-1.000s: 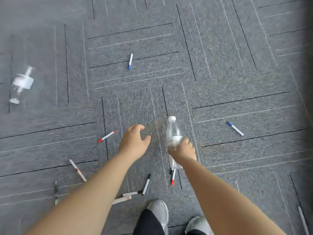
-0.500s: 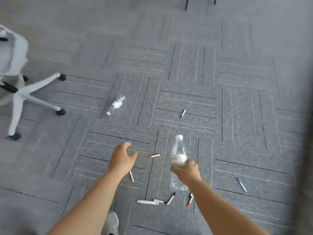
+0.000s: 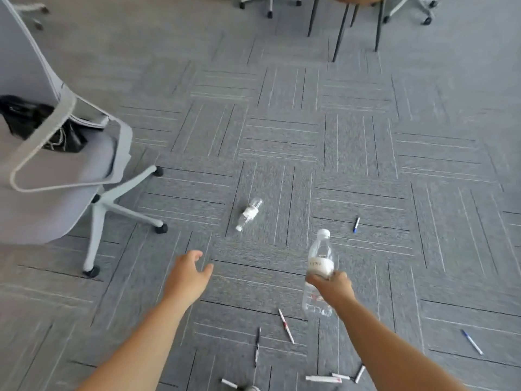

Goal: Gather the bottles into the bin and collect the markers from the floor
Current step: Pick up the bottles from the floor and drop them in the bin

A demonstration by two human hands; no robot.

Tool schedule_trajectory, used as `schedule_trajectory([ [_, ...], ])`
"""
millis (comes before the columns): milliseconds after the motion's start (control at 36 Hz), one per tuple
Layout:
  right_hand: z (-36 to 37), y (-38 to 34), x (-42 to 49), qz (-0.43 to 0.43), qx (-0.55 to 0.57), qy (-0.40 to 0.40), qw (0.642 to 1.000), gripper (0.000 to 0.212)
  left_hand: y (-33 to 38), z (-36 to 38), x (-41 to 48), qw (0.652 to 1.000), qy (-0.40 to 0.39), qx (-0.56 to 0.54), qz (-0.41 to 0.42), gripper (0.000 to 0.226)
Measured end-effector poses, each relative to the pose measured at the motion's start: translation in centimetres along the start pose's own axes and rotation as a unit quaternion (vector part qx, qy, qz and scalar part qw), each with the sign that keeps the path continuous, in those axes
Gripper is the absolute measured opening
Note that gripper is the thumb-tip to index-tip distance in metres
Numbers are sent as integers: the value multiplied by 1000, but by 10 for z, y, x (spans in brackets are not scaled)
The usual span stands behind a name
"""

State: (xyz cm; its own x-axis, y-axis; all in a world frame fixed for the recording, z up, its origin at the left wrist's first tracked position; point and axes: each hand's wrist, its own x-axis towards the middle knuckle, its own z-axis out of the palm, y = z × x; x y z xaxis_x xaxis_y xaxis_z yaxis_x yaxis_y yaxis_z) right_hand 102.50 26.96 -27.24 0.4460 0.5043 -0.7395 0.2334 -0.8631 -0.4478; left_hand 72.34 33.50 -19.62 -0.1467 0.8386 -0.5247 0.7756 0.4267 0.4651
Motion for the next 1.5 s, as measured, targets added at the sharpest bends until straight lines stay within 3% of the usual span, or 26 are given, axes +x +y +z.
schedule_trajectory([
  [222,32,-75,49,20,40,4,999,89,27,-13,98,999,-41,22,10,48],
  [361,66,-119,108,70,96,9,993,77,58,-2,189,997,-67,21,-7,49],
  [472,106,-151,173,109,112,5,988,89,76,13,277,990,-102,96,3,51],
  [611,127,-185,230,137,81,22,987,86,97,28,361,983,-106,146,34,49],
  [778,160,-194,293,161,70,60,983,78,104,97,445,967,-153,192,69,53],
  [889,210,-178,340,163,64,95,980,76,91,160,500,934,-197,273,121,52],
  [1000,260,-158,389,178,56,134,973,73,61,226,553,919,-225,308,102,64],
  [1194,310,-123,452,197,70,136,968,74,7,314,601,932,-246,261,44,92],
  [1333,307,-115,465,200,84,132,967,76,4,333,606,937,-234,255,50,70],
  [1500,264,-130,415,200,129,141,961,75,54,294,566,953,-229,187,57,69],
])
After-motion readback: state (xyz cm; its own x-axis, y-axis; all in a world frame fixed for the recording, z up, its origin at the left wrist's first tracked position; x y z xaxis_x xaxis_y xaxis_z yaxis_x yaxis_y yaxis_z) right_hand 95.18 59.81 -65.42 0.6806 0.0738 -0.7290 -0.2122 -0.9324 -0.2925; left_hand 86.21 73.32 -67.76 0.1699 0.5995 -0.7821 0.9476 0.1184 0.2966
